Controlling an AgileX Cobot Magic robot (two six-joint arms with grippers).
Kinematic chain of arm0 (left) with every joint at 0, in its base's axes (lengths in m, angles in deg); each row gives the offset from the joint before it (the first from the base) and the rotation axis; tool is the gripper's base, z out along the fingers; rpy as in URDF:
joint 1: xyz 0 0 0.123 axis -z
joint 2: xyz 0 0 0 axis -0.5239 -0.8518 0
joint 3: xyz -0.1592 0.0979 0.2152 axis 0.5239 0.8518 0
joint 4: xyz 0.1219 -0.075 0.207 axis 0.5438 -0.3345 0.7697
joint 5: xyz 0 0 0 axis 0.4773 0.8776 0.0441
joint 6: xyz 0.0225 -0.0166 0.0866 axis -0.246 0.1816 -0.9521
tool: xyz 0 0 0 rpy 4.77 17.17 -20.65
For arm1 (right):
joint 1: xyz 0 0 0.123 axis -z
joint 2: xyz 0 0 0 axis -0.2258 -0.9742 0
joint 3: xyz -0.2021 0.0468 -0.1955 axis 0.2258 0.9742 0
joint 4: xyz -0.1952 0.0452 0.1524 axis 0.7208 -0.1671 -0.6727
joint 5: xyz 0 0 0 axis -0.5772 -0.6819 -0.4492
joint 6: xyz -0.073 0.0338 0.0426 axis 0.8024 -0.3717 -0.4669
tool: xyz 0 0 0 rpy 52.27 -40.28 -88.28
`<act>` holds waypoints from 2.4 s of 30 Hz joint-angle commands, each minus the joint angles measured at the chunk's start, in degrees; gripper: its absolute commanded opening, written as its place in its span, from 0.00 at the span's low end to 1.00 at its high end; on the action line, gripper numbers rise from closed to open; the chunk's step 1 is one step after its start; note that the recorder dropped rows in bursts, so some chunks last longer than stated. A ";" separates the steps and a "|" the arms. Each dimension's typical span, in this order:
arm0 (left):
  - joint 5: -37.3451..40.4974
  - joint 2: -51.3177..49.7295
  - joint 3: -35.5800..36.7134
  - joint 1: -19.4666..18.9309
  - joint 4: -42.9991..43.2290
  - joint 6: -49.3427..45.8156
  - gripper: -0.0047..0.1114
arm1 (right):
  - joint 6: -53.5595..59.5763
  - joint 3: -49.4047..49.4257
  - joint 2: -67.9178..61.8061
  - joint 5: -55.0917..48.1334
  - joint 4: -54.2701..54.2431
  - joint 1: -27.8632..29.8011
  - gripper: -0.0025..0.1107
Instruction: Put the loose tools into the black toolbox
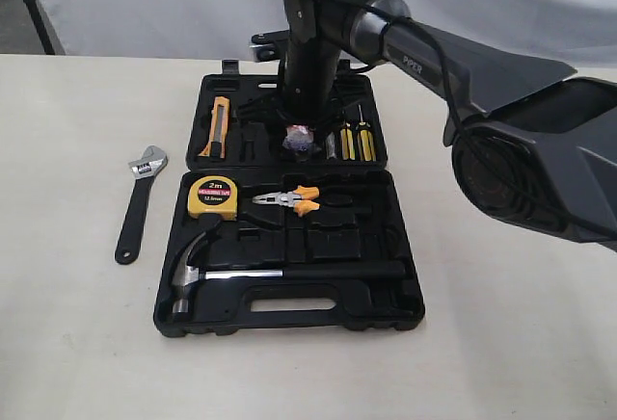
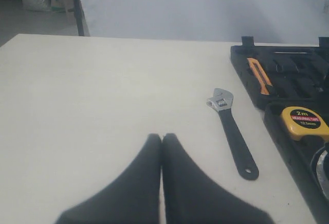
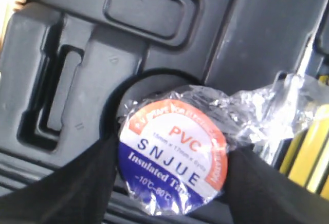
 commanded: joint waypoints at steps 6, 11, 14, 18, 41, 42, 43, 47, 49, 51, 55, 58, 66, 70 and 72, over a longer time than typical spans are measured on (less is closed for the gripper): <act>-0.97 0.46 0.53 -0.19 -0.78 0.59 0.05 | -1.86 0.02 -1.15 0.77 -1.85 0.26 0.48; -0.97 0.46 0.53 -0.19 -0.78 0.59 0.05 | -1.86 -0.09 -0.31 0.66 -3.20 0.26 0.66; -0.97 0.46 0.53 -0.19 -0.78 0.59 0.05 | -1.86 -0.09 1.57 0.66 -2.04 0.39 0.66; -0.97 0.46 0.53 -0.19 -0.78 0.59 0.05 | -1.42 -0.09 4.14 0.66 3.83 0.47 0.59; -0.97 0.46 0.53 -0.19 -0.78 0.59 0.05 | 0.72 -0.09 1.54 0.92 2.34 0.23 0.02; -0.97 0.46 0.53 -0.19 -0.78 0.59 0.05 | 0.72 -0.09 2.01 1.36 2.45 0.23 0.02; -0.97 0.46 0.53 -0.19 -0.78 0.59 0.05 | 0.72 -0.09 2.18 1.71 2.69 0.23 0.02; -0.97 0.46 0.53 -0.19 -0.78 0.59 0.05 | 0.72 -0.09 2.40 2.69 5.92 0.36 0.02; -0.97 0.46 0.53 -0.19 -0.78 0.59 0.05 | 0.72 -0.09 2.20 2.70 7.05 0.36 0.02; -0.97 0.46 0.53 -0.19 -0.78 0.59 0.05 | 0.41 -0.09 1.58 2.80 7.56 0.36 0.02; -0.97 0.46 0.53 -0.19 -0.78 0.59 0.05 | -0.63 -0.09 0.53 2.82 7.37 0.26 0.02; -0.97 0.46 0.53 -0.19 -0.78 0.59 0.05 | -1.55 -0.09 -0.21 3.42 6.36 0.26 0.02; -0.97 0.46 0.53 -0.19 -0.78 0.59 0.05 | -1.70 -0.09 0.20 3.90 4.76 0.26 0.02; -0.97 0.46 0.53 -0.19 -0.78 0.59 0.05 | -1.70 -0.09 2.28 3.90 5.76 0.26 0.02; -0.97 0.46 0.53 -0.19 -0.78 0.59 0.05 | -1.70 -0.09 2.88 3.90 5.76 0.26 0.02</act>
